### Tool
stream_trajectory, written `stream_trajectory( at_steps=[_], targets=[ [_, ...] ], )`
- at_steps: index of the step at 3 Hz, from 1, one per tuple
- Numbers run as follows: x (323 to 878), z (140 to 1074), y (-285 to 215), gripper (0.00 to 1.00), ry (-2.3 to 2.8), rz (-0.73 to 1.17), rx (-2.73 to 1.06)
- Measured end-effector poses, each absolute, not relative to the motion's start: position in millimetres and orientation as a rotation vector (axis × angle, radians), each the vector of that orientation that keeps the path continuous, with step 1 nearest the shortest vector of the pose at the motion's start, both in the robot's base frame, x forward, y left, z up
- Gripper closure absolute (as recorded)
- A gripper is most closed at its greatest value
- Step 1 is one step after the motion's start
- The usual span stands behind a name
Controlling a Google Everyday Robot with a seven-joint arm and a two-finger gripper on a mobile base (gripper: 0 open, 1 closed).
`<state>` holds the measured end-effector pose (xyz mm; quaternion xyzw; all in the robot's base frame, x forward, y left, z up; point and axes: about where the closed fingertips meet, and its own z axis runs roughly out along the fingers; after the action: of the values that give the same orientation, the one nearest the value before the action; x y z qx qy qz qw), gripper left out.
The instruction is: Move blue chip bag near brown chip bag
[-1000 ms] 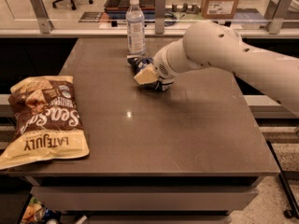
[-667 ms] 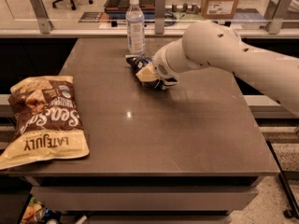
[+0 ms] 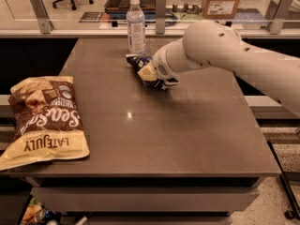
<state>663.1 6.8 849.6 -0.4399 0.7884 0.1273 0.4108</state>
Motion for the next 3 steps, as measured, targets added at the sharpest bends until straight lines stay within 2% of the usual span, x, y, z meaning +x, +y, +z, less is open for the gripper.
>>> stream_trajectory(
  at_steps=[2, 3],
  targets=[
    [618.4, 895.4, 10.7, 1.00, 1.872, 0.383, -1.102],
    [572.4, 904.0, 21.3, 1.00, 1.835, 0.423, -1.104]
  ],
)
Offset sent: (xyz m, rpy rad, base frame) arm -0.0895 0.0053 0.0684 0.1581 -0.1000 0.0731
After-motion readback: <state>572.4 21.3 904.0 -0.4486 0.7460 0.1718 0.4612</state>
